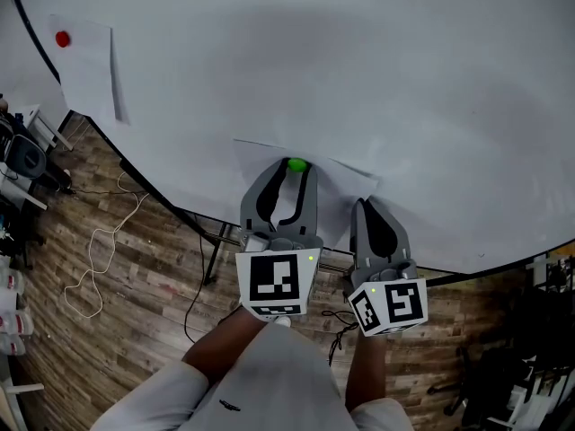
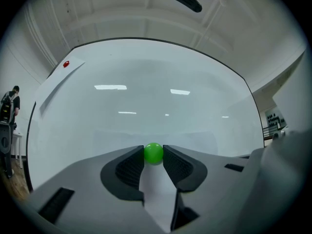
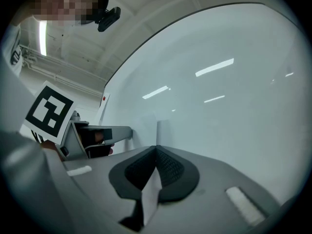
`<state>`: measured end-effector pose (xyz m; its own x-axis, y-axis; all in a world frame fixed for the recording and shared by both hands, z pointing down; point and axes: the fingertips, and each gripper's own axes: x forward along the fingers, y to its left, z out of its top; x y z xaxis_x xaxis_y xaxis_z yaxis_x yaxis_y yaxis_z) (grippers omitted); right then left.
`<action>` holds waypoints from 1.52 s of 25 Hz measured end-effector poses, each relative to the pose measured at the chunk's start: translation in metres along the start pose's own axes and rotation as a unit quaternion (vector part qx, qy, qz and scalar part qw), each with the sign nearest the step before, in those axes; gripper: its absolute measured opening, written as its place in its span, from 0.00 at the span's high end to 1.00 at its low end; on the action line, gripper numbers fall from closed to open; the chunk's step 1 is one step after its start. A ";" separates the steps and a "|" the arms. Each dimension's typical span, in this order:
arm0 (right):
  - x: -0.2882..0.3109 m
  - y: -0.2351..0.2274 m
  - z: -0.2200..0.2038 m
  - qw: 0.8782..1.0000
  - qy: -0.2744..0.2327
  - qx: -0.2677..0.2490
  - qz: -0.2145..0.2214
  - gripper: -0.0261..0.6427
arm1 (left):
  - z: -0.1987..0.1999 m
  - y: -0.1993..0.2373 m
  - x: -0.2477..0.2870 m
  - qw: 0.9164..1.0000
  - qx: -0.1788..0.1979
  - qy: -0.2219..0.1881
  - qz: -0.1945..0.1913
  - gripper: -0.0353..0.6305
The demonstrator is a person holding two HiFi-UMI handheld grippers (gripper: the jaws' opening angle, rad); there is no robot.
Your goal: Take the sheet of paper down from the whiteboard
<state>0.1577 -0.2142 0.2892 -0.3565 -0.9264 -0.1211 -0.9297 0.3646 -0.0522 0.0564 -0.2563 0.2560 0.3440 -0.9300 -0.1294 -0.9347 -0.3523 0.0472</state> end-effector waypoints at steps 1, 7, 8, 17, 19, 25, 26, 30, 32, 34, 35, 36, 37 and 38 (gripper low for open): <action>0.000 0.000 0.000 1.000 0.000 0.000 0.000 0.94 | 0.000 0.000 0.000 1.000 -0.003 0.001 -0.005 0.76; -0.006 0.002 0.002 1.000 0.000 0.000 -0.007 0.94 | 0.000 -0.001 -0.004 0.999 -0.011 0.008 -0.037 0.76; -0.007 0.002 0.001 1.000 0.000 0.001 -0.010 0.95 | -0.001 -0.001 -0.006 0.999 -0.013 0.009 -0.040 0.76; -0.020 0.009 0.004 0.999 -0.010 0.003 -0.037 0.95 | -0.008 0.008 -0.034 0.998 -0.022 0.015 -0.059 0.76; -0.024 0.012 0.006 0.999 -0.018 0.000 -0.049 0.95 | -0.008 0.014 -0.042 0.998 -0.026 0.015 -0.062 0.76; -0.037 0.017 0.006 0.997 -0.030 0.006 -0.071 0.95 | -0.013 0.024 -0.062 0.997 -0.036 0.019 -0.069 0.76; -0.040 0.017 0.006 0.997 -0.033 0.007 -0.075 0.95 | -0.014 0.025 -0.066 0.996 -0.037 0.021 -0.073 0.76; -0.052 0.016 0.003 0.995 -0.041 0.012 -0.093 0.95 | -0.026 0.030 -0.079 0.996 -0.037 0.032 -0.080 0.76; -0.058 0.014 0.002 0.994 -0.043 0.015 -0.103 0.95 | -0.027 0.033 -0.084 0.995 -0.031 0.036 -0.084 0.76; -0.065 0.011 0.003 0.992 -0.047 0.020 -0.113 0.95 | -0.026 0.036 -0.087 0.995 -0.026 0.038 -0.088 0.76; -0.069 0.010 0.003 0.991 -0.050 0.022 -0.118 0.95 | -0.026 0.037 -0.089 0.995 -0.026 0.039 -0.090 0.76; -0.073 0.008 0.005 0.990 -0.055 0.022 -0.124 0.95 | -0.027 0.039 -0.091 0.995 -0.025 0.040 -0.091 0.76; -0.077 0.008 0.005 0.989 -0.060 0.021 -0.131 0.95 | -0.028 0.042 -0.094 0.995 -0.025 0.041 -0.093 0.76; -0.081 0.008 0.006 0.988 -0.064 0.019 -0.137 0.95 | -0.030 0.045 -0.097 0.994 -0.025 0.043 -0.094 0.76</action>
<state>0.1797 -0.1360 0.2930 -0.0752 -0.9722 -0.2217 -0.9846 0.1076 -0.1376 -0.0158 -0.1852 0.3004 0.5204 -0.8521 -0.0556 -0.8485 -0.5234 0.0788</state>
